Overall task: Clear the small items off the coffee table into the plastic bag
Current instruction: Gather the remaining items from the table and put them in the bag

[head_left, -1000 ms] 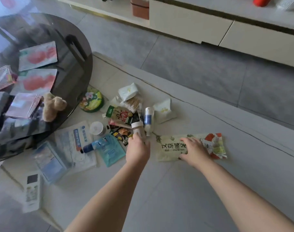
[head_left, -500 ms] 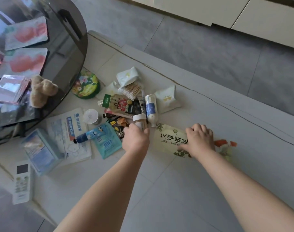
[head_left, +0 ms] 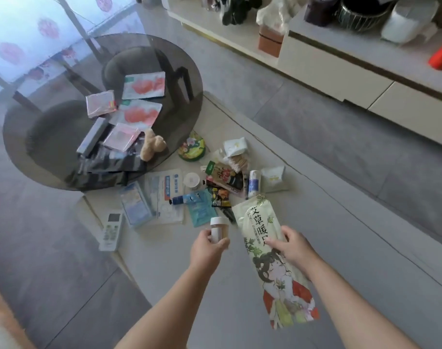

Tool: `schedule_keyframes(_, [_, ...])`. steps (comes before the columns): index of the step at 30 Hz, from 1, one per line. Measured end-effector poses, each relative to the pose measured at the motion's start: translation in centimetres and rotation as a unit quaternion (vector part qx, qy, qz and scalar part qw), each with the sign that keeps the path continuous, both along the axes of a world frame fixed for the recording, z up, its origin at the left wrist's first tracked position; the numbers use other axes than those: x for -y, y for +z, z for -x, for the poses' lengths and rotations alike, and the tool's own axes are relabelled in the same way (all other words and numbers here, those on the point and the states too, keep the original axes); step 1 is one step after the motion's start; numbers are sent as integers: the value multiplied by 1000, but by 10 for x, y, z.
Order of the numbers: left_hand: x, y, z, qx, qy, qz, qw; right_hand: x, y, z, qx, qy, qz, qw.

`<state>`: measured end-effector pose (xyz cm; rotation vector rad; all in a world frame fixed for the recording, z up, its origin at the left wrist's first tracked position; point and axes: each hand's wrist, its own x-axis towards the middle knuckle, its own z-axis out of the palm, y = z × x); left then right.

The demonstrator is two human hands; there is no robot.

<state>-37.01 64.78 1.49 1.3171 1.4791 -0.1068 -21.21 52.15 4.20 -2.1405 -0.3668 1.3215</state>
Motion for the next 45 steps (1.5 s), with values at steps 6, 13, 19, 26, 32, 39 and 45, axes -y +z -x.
schedule_keyframes(6, [9, 91, 67, 58, 119, 18, 991, -15, 90, 66, -38, 4, -41, 998])
schedule_keyframes(13, [25, 175, 162, 115, 232, 27, 965, -35, 164, 155, -151, 30, -72, 985])
schedule_keyframes(19, [37, 232, 259, 137, 329, -20, 934, -59, 209, 249, -199, 83, -96, 972])
schedule_keyframes(26, [41, 273, 374, 143, 461, -73, 873, -94, 254, 364, -202, 204, -104, 952])
schedule_keyframes(32, [48, 291, 483, 160, 532, -97, 826, -114, 287, 471, -169, 303, -106, 932])
schedule_keyframes(39, [59, 304, 609, 135, 586, -133, 788, -129, 292, 590, -212, 359, -70, 906])
schedule_keyframes(45, [52, 304, 677, 117, 623, -149, 759, -141, 287, 672, -221, 388, -28, 894])
